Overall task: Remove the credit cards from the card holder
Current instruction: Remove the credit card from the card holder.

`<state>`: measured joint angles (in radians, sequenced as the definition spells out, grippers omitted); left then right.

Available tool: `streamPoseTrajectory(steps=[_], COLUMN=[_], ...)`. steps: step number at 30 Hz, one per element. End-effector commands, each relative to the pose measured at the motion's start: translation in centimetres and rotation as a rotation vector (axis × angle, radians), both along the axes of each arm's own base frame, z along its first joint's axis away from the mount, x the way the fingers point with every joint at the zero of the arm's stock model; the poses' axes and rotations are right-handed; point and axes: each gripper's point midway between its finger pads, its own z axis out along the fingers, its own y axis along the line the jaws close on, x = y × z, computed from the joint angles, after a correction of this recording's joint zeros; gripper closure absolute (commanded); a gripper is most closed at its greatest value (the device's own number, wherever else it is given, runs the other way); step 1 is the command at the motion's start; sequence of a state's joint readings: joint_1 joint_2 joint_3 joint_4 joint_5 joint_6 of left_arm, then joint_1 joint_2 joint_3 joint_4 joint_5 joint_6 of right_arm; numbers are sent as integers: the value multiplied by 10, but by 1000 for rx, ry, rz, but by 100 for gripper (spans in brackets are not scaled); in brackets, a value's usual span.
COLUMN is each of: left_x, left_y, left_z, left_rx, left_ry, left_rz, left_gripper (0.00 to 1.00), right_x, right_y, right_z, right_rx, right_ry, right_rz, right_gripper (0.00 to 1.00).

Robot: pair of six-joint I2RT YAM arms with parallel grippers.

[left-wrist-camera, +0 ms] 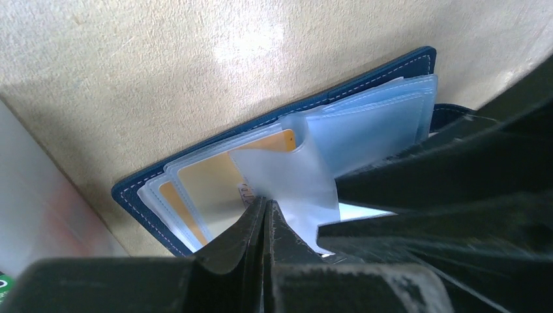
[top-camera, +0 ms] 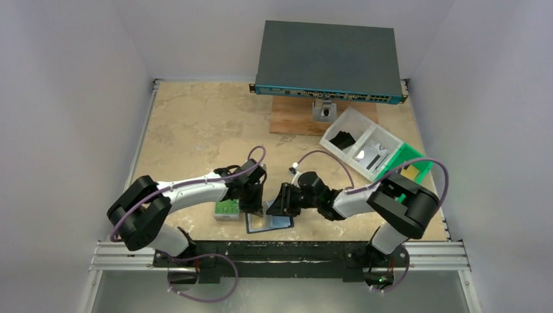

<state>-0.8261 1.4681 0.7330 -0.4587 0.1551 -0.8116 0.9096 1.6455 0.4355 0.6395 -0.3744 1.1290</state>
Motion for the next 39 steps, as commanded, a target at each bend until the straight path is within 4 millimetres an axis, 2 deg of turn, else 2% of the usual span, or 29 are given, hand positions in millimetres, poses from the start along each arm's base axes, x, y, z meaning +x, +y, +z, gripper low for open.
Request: streamPoseTrajectory(steps=[1,4,9,13,21,25,30,34,39], left_x=[-2,-1,-1,-2,-1,0,-4,-5,-2], left_y=[4,0,-4,-5,-2,8,21,15,4], left_z=[-9,-7,-8,-7,7,16,12,5,-1], left_rx=[22,7,3,-1,-10,16,61,46,30], left_ry=[4,2,11,10,-18,-48,-48,-29,-8], left_rz=[5,-2,-12,-15,-17,-4,7,-6,-17], left_gripper=[100,100,100,100,100,100,100,100,100], right_x=[19,22,12,6,4,1,-1,-4,-6], right_y=[-9,-17,-4,1,-18,-21,-23,-23,-19], right_z=[14,15,26,9,-18,-21,-23,-22,-9], right_rx=[-116,-207,-208,-250,-334,-317,-276,-243,-173], right_ry=[-88,-119,-158,-130,-75,-53,-20,-2,-4], right_rz=[-54,-69,-34,-17,-61,-75,-84,-83,-77], right_gripper=[69,69,76,84,91,92,93,94,94])
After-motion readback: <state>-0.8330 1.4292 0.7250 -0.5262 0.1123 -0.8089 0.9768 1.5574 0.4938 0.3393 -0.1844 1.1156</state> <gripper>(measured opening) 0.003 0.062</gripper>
